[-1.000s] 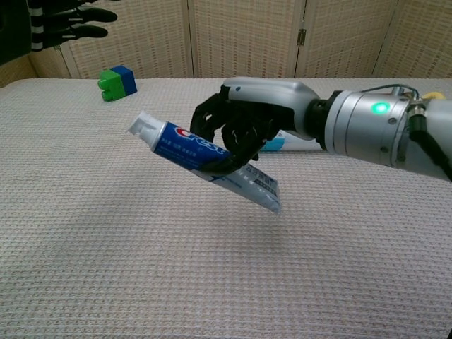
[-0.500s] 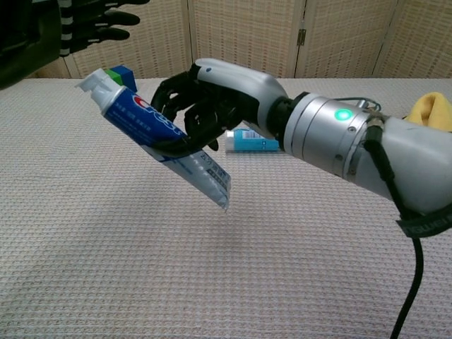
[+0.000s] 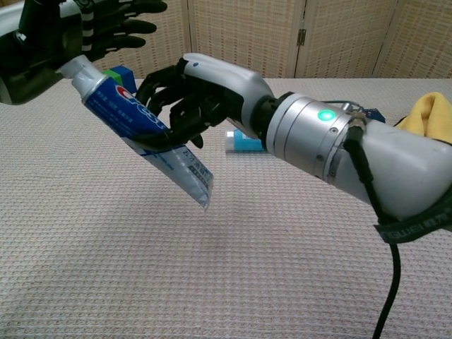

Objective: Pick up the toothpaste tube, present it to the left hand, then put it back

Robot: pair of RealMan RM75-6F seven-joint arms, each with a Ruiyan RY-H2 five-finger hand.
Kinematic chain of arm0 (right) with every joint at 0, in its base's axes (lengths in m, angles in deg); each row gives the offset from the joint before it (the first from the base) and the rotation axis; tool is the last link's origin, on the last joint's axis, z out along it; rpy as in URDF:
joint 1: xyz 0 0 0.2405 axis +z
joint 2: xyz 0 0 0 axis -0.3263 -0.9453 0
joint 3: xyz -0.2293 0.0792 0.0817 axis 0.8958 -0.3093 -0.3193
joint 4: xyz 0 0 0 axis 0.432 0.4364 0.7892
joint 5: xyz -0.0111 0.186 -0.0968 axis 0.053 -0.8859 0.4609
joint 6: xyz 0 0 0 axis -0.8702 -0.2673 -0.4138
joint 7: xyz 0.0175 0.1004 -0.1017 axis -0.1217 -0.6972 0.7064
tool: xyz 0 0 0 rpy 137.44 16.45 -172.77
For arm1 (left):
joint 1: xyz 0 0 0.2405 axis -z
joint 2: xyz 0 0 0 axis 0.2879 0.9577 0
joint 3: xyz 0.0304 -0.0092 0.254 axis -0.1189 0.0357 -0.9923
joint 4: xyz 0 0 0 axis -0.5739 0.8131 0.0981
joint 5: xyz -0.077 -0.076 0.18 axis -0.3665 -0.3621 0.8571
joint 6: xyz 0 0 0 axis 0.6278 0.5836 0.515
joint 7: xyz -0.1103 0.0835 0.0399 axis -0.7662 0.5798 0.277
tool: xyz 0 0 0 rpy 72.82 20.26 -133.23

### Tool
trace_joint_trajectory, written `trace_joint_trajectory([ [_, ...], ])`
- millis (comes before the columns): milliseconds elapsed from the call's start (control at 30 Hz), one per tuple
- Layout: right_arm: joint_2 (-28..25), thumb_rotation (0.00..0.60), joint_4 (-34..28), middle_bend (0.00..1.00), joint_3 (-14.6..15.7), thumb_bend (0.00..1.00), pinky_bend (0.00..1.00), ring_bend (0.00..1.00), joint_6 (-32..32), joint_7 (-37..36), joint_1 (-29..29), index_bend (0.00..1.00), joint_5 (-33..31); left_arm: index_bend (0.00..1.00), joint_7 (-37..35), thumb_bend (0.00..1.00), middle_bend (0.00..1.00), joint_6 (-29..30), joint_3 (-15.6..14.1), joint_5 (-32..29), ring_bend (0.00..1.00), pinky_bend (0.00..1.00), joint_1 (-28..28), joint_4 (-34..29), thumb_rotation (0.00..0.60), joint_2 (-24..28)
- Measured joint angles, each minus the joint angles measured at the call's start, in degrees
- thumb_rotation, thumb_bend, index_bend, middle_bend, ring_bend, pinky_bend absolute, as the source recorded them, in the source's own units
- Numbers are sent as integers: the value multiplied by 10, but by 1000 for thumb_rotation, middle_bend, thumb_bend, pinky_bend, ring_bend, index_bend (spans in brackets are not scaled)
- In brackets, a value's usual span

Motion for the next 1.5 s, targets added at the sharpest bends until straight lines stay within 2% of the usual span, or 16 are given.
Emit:
trace_joint_trajectory([
  [400, 27, 600, 5, 651, -14, 740, 726, 713, -4, 5, -1, 830, -18, 8, 28, 180, 33, 13, -1, 5, 0, 0, 1, 16, 0, -30],
  [733, 13, 600, -2, 651, -12, 740, 726, 710, 5, 16, -8, 831, -25, 7, 47, 180, 33, 14, 0, -2, 0, 0, -2, 26, 0, -22],
  [933, -19, 600, -8, 651, -2, 739, 726, 714, 24, 47, -9, 830, -30, 8, 49, 181, 33, 18, 0, -4, 0, 0, -8, 29, 0, 1],
  [1133, -78, 600, -19, 645, 12, 739, 724, 726, 68, 138, 7, 828, -64, 8, 58, 182, 33, 20, -4, -7, 0, 0, -18, 36, 0, 35],
  [1367, -146, 600, -41, 562, 41, 739, 654, 659, 107, 304, 51, 717, -175, 8, 67, 182, 33, 18, -15, -18, 0, 0, -33, 50, 0, 61],
  [1500, -159, 600, -49, 528, 64, 738, 606, 625, 104, 381, 77, 676, -238, 7, 78, 182, 33, 20, -20, -22, 0, 0, -41, 57, 0, 67],
])
